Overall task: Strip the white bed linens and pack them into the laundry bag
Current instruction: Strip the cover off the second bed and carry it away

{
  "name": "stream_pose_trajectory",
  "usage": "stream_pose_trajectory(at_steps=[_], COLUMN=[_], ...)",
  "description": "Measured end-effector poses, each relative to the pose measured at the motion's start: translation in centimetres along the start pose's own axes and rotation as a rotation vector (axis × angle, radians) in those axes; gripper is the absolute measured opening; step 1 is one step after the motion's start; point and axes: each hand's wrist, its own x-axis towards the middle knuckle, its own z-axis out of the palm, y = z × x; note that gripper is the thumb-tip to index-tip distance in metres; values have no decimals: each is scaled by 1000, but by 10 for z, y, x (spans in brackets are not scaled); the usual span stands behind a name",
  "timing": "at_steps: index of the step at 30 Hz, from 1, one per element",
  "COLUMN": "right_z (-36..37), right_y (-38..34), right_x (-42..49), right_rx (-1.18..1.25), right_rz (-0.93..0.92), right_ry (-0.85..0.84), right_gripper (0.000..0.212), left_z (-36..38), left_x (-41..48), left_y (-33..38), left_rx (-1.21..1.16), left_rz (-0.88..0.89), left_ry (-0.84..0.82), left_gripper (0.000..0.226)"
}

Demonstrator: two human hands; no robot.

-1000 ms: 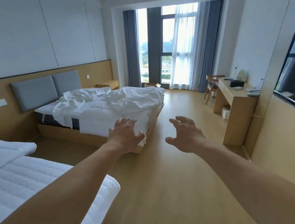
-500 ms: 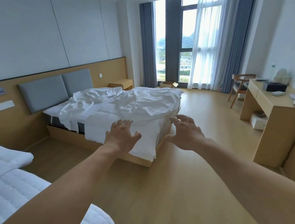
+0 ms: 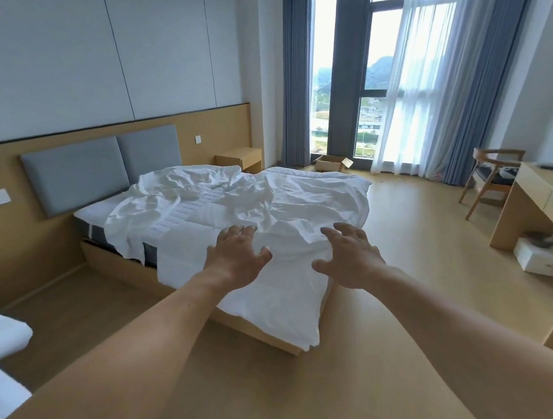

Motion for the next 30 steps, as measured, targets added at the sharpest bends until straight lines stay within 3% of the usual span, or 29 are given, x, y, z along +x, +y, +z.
stream_pose_trajectory(at_steps=[9,21,30], right_z=[36,82,136], right_y=[12,9,-4], right_x=[188,427,573], right_rx=[-1,14,-17], right_rz=[30,-78,51], right_ry=[-47,-138,-184], right_gripper=[83,82,82], left_z=[36,61,104], left_x=[186,389,538], left_y=[-32,-84,-162], left_rx=[-11,25,8], left_rz=[-1,-140,-127], left_ry=[-28,-58,-160], left_gripper=[66,65,67])
